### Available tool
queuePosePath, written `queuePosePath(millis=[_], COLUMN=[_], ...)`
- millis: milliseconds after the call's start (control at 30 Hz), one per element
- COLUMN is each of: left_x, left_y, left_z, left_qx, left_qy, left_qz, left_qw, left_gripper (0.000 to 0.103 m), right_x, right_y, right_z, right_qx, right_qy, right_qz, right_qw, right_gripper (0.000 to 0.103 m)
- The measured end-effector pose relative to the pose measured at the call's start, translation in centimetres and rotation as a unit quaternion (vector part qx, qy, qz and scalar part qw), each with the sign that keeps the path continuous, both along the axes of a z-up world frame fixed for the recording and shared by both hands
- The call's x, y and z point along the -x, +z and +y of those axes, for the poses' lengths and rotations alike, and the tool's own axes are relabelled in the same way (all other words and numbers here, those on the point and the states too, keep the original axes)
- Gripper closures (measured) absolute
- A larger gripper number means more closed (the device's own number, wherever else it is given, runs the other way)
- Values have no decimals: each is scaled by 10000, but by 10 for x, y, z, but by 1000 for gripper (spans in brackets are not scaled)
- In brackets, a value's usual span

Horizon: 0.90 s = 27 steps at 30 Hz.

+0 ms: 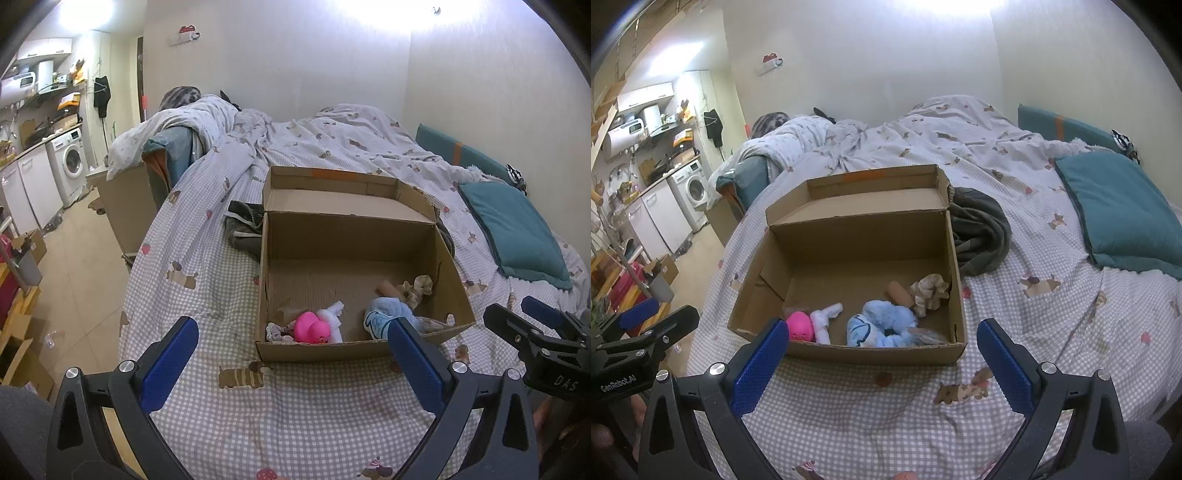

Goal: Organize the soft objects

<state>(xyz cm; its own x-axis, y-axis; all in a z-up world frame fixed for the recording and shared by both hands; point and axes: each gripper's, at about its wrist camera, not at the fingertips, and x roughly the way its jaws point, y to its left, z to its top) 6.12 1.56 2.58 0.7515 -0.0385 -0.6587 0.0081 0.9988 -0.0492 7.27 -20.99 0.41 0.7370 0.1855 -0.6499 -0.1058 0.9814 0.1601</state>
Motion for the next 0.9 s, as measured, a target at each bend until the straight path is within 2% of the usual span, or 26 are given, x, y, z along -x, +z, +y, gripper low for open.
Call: queuePosePath(millis=[900], left_x=[0], left_y=[0], left_z=[-1], left_qx=[14], left_qy=[-9], left_qz=[-25], left_qw=[10000], left_gripper=[1], right_x=[0], right_y=[0], right_z=[-1], right_qx=[-4], right_qy=[19], right_qz=[-11], right_qw=[10000], right_gripper=[0])
